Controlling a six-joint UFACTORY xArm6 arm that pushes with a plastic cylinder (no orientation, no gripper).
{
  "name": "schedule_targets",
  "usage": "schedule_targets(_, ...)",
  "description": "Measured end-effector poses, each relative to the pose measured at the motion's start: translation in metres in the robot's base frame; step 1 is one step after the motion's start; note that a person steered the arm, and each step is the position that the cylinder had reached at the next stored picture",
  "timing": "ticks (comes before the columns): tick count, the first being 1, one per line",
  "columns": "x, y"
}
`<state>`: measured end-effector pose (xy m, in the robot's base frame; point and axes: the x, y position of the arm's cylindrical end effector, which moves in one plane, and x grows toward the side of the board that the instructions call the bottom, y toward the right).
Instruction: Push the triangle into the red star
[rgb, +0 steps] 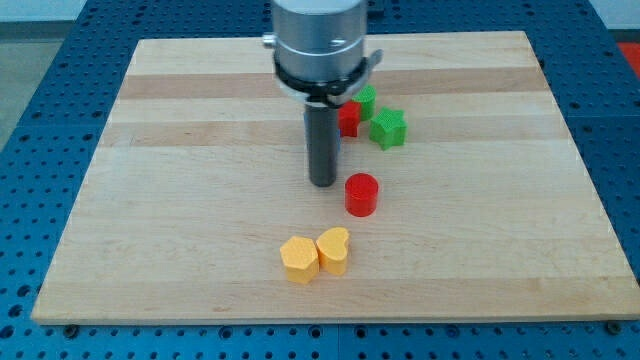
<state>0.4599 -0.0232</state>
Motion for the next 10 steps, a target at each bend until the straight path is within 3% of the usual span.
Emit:
schedule_targets(3, -0.010, 0.050)
schedule_targets(10, -0.065, 0.051)
